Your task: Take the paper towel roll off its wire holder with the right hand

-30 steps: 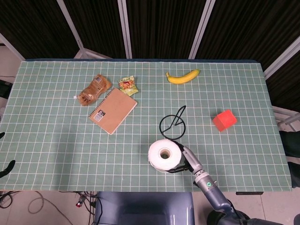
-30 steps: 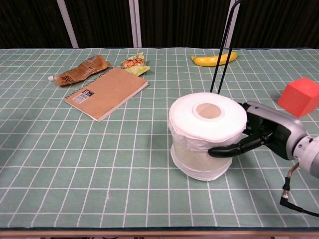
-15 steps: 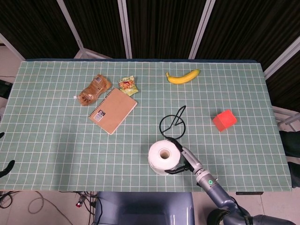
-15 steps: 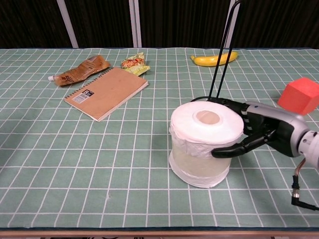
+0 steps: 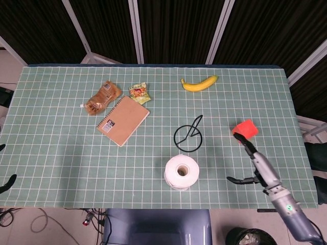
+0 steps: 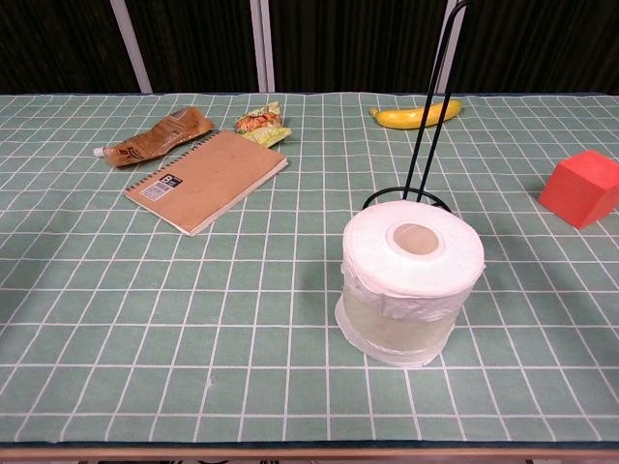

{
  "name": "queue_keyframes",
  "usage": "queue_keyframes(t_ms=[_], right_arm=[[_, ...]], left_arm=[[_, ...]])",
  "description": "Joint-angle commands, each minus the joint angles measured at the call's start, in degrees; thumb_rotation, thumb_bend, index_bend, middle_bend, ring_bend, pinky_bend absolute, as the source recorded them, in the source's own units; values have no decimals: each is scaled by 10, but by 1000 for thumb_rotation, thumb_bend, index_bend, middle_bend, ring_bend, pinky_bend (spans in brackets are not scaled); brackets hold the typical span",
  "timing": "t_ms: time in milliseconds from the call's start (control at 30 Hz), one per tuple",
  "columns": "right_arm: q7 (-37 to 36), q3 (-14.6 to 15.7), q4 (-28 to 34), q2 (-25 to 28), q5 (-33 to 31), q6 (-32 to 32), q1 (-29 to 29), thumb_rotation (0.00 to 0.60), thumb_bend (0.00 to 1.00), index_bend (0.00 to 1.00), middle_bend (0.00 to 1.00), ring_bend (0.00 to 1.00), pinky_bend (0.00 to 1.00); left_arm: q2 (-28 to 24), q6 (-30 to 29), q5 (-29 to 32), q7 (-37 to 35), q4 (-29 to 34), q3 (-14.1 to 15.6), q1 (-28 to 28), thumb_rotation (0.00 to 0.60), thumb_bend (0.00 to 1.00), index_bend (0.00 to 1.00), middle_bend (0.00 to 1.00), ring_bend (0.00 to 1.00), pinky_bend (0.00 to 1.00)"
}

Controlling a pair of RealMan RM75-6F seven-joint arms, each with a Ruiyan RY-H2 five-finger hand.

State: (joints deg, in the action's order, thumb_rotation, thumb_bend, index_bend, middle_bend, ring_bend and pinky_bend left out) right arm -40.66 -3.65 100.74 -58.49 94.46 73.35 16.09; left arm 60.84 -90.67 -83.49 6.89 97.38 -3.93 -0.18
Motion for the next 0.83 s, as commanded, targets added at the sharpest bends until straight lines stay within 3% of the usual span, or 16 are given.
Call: queue_keyframes(t_ms=[33,133,267,467,833], right_arm=[[156,35,-29,31,37,69,-64,600,0,0,0,0,0],[299,29,-69,-8,30,121,-99,600,0,0,0,0,0],[388,12,-128,-63,33,181,-120,600,0,0,0,0,0],[435,9,-167,-90,33,192,-122,600,0,0,0,0,0],[439,6,-174,-104,26,197,-121,600,0,0,0,0,0]], left_arm=[[2,1,-1,5,0,1,-1,600,223,147,0,0,32],[4,6,1,7,0,2,-3,600,224,140,0,0,32],[5,9,2,7,-2,1,-4,600,223,128,0,0,32],[9,1,-10,10,-6,4,-4,600,223,127,0,0,32],[15,4,-16,20,-11,7,-7,600,224,127,0,0,32]])
